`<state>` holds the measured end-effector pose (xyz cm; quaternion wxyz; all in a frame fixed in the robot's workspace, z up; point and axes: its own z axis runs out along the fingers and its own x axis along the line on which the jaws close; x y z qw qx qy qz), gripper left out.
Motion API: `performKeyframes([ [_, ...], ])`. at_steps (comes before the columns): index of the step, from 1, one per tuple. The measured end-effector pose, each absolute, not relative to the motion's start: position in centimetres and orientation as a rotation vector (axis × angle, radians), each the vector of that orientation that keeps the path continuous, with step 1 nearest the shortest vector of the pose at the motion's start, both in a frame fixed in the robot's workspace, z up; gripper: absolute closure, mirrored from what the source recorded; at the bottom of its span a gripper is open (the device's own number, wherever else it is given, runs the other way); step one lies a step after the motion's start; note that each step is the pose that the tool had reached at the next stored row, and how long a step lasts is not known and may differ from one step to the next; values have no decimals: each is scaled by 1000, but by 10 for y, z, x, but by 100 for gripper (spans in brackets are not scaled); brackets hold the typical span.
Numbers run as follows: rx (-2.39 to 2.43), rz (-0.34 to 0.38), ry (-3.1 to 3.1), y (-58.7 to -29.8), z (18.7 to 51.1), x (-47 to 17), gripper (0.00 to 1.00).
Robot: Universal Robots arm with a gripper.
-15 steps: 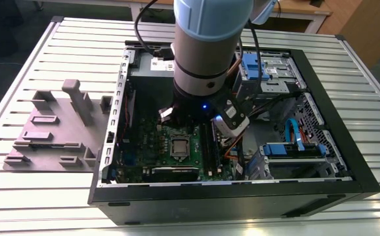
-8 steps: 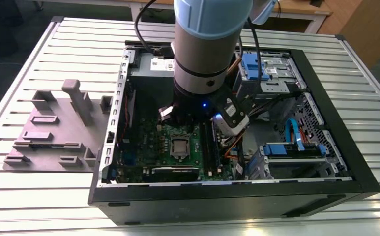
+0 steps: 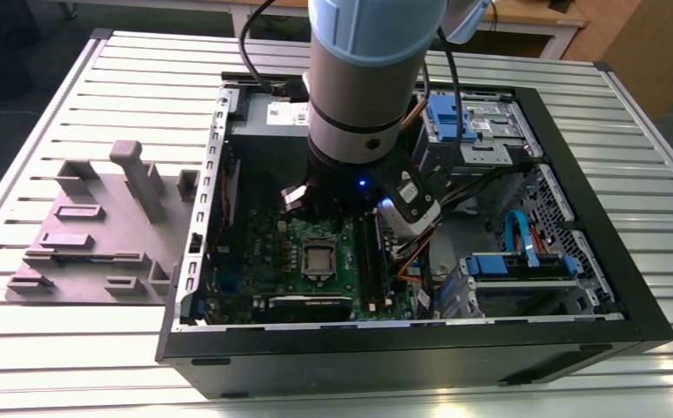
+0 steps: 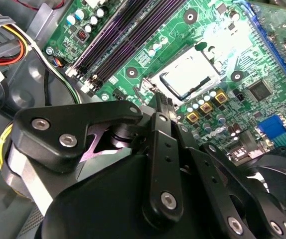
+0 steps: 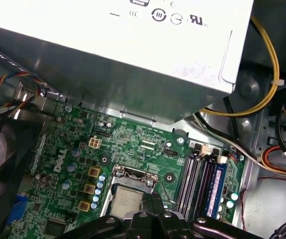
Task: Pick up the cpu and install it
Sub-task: 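Install the first cpu locking lever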
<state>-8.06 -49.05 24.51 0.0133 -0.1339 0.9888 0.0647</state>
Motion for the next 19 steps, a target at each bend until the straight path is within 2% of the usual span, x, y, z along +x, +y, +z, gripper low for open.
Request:
performKeyframes([
  [19, -417, 202, 3080, -479, 245, -81, 90],
])
